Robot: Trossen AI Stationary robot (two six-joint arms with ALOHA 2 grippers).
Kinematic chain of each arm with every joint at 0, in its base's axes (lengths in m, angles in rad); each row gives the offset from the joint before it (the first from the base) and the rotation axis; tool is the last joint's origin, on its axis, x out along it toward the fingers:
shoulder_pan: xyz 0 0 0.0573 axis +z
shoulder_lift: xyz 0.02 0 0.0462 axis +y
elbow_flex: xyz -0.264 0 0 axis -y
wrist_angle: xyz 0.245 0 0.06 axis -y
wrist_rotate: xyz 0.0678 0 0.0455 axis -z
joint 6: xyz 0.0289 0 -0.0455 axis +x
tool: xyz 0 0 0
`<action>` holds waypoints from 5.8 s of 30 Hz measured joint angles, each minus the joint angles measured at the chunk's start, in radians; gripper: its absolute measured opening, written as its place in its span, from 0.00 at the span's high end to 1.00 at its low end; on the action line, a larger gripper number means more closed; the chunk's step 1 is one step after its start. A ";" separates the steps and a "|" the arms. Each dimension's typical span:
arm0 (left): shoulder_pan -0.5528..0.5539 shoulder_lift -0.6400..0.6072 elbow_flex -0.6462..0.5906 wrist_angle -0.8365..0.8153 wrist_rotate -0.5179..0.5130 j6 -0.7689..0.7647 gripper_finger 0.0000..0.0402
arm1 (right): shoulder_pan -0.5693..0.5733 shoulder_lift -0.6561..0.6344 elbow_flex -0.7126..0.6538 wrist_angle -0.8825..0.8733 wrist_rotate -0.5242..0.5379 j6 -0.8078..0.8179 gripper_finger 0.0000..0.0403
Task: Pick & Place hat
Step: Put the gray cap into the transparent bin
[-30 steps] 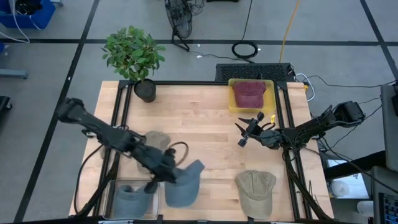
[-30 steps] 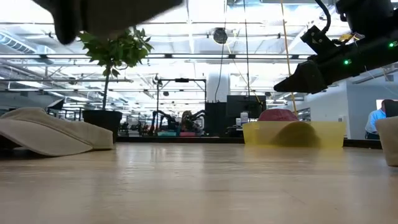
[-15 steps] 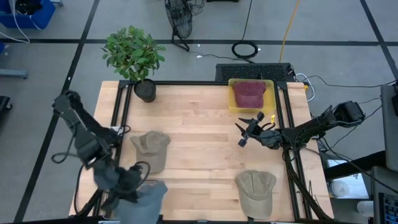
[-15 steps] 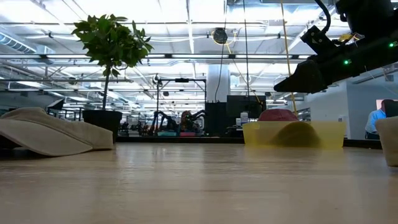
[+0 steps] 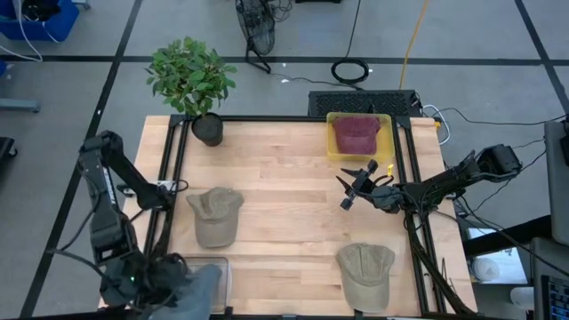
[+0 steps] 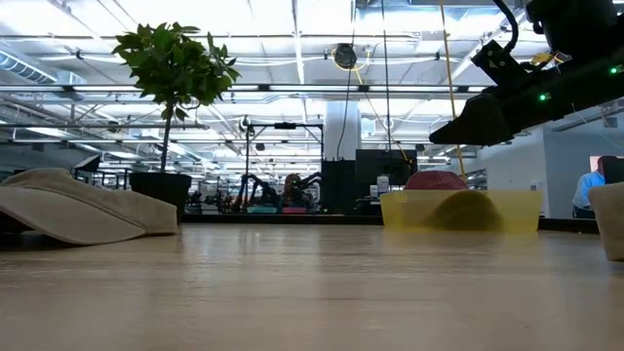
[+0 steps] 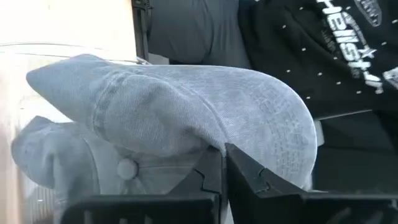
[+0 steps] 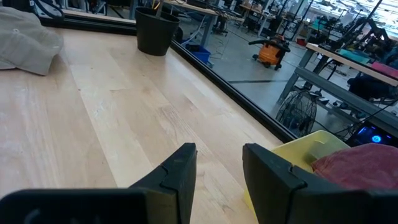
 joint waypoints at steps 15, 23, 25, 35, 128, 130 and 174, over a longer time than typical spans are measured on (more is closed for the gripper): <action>0.014 0.043 0.000 -0.075 0.019 0.011 0.98 | 0.000 0.000 0.000 -0.003 0.000 0.000 0.70; 0.014 0.043 -0.001 -0.126 -0.009 -0.046 0.91 | 0.000 0.000 0.000 -0.003 0.000 0.000 0.70; 0.017 0.043 -0.001 -0.088 -0.016 -0.054 0.89 | 0.000 0.000 0.000 -0.002 0.000 0.000 0.70; 0.055 0.048 -0.001 -0.204 -0.052 0.009 0.86 | 0.000 0.000 0.000 -0.002 0.000 0.000 0.70; -0.043 0.101 0.215 -0.137 -0.255 0.091 0.86 | -0.020 0.000 0.000 -0.024 0.000 -0.002 0.70; -0.045 0.107 0.199 -0.098 -0.281 0.049 0.86 | -0.035 0.000 0.000 -0.013 0.000 -0.020 0.70; 0.048 0.585 0.409 0.078 0.274 -0.567 0.98 | -0.262 0.000 0.000 0.022 -0.314 -0.186 0.70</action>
